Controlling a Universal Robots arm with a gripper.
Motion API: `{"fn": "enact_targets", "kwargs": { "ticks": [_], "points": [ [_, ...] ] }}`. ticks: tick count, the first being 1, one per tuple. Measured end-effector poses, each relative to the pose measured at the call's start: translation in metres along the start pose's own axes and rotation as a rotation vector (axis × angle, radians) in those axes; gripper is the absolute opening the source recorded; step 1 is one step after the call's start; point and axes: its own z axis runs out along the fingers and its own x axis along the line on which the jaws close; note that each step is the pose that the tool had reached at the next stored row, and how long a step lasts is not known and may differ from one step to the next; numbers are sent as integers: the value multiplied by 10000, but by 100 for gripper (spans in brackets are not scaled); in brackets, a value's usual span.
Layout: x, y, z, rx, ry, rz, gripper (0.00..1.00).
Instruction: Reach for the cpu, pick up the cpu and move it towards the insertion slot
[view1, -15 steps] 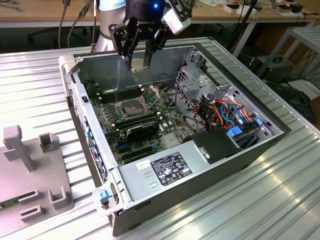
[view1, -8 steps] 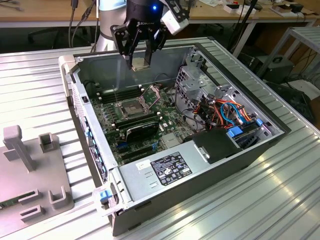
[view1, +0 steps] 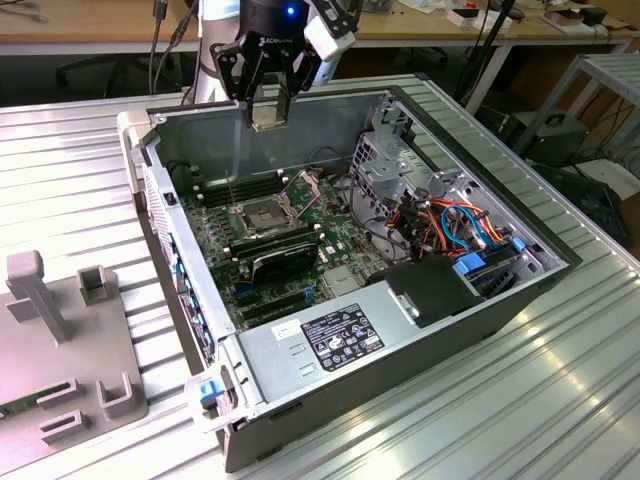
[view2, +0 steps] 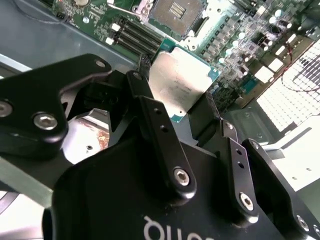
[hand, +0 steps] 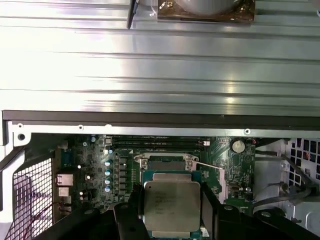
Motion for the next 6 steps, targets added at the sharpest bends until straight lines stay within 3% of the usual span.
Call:
{"fn": "enact_targets", "kwargs": {
  "ticks": [6],
  "points": [
    [0, 0, 1, 0, -1, 10, 55]
  ]
}}
